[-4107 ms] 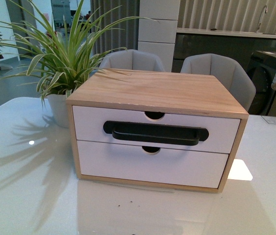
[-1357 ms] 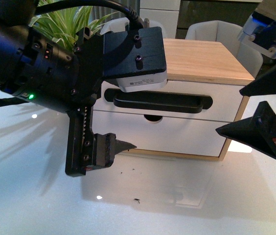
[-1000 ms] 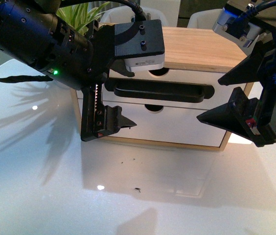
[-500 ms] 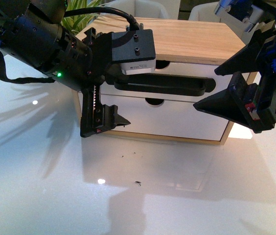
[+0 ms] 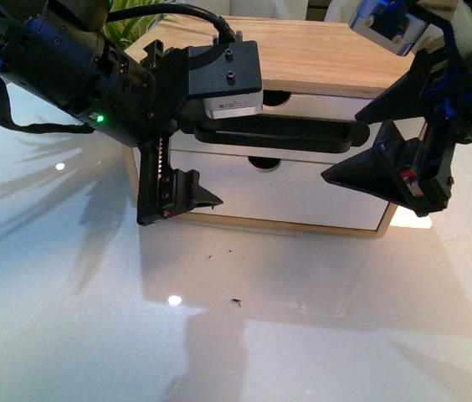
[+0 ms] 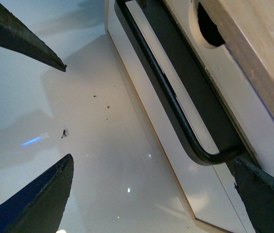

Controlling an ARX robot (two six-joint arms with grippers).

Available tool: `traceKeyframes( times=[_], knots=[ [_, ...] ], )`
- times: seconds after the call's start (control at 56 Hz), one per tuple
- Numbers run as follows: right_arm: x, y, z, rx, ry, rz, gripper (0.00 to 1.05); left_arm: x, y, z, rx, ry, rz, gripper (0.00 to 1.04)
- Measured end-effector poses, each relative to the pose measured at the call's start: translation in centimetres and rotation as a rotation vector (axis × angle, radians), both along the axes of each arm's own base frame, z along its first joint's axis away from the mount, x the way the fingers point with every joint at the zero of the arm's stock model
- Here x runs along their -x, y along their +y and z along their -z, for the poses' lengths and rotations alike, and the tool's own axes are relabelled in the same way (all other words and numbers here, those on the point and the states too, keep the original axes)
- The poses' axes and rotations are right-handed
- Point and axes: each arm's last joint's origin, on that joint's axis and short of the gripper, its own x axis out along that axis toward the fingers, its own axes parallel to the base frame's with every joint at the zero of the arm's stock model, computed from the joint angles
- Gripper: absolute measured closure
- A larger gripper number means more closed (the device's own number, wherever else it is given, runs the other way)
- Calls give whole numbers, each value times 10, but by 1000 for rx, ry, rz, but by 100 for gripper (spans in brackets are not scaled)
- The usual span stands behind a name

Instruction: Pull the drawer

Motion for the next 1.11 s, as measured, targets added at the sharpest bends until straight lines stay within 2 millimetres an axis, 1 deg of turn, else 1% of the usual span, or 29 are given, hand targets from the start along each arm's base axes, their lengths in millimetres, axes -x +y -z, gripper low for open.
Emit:
traceKeyframes(
  times=[0.268,0.429,0.625,0.804,1.107],
  knots=[
    [-13,13,9,14,1,-30,9,0,4,1,11,14,14,7],
    [-17,19,11,14,2,-41,9,0,4,1,17,19,18,7],
    [-22,23,16,45,-4,-47,9,0,4,1,19,22,20,7],
    [-27,26,26,77,-5,-67,9,0,4,1,19,24,21,7],
    [-30,29,31,155,-15,-105,9,-1,4,2,19,30,23,7]
  ],
)
